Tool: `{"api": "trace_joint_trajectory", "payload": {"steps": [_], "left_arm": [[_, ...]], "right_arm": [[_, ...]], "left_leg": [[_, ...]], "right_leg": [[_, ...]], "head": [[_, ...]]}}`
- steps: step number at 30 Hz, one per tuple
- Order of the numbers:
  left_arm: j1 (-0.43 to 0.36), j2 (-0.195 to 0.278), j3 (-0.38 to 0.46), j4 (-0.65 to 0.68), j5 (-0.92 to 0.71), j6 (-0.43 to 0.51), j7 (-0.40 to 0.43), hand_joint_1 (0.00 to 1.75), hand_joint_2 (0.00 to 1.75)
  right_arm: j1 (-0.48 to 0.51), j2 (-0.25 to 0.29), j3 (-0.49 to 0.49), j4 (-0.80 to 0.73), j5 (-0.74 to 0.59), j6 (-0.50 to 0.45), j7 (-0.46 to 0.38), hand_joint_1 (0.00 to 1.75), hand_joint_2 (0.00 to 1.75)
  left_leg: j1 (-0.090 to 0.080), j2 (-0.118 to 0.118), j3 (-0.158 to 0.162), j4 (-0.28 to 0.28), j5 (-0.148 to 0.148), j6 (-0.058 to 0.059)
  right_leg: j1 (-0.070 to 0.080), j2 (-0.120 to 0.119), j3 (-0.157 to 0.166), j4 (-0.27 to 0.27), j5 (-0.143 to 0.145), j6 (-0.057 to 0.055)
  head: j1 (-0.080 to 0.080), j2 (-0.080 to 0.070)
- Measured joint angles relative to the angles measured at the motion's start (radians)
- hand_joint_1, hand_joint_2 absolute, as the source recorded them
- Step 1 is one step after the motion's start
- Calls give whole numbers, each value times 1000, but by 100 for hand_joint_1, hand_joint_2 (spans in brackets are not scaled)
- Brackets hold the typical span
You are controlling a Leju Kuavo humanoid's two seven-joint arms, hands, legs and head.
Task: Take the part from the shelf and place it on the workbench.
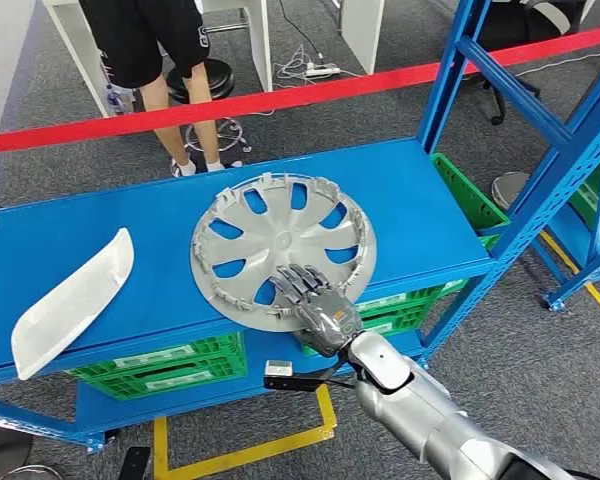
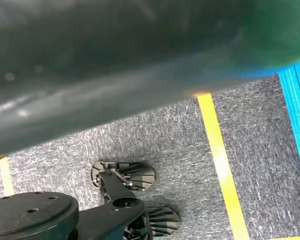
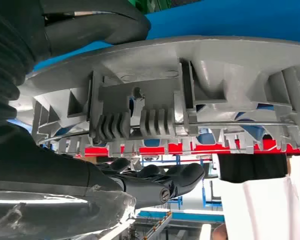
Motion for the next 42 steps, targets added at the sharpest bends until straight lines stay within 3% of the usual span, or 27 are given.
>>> {"api": "trace_joint_trajectory", "payload": {"steps": [3,7,8,17,29,34,42], "left_arm": [[0,0,0,0,0,0,0,0,0],[0,0,0,0,1,1,0,0,0],[0,0,0,0,1,2,0,0,0],[3,1,0,0,16,11,-12,0,0],[15,2,0,0,39,57,-36,0,0],[18,2,0,0,55,104,-48,0,0],[24,-1,-4,0,67,125,-65,0,0]], "right_arm": [[-3,2,2,6,-9,3,-1,0,175],[-19,13,7,31,-36,4,-9,170,175],[-23,15,8,38,-41,2,-12,175,175],[5,15,14,14,-12,-52,8,175,175],[141,-34,2,-293,80,-95,63,175,175],[203,-43,-21,-418,142,-155,73,175,175],[329,-33,-115,-668,236,-174,-26,175,175]], "left_leg": [[0,0,0,0,0,0],[0,0,0,0,0,0],[0,0,0,0,0,0],[0,0,0,0,0,0],[-1,0,0,0,0,0],[-1,0,0,0,0,0],[-1,0,-1,0,0,0]], "right_leg": [[0,0,0,0,0,0],[0,0,0,0,0,0],[0,0,0,0,0,0],[0,0,0,0,0,0],[0,0,0,-1,0,0],[0,0,0,-1,0,0],[0,0,-1,-1,0,0]], "head": [[0,0],[0,0],[0,0],[0,0],[0,0],[0,0],[0,0]]}}
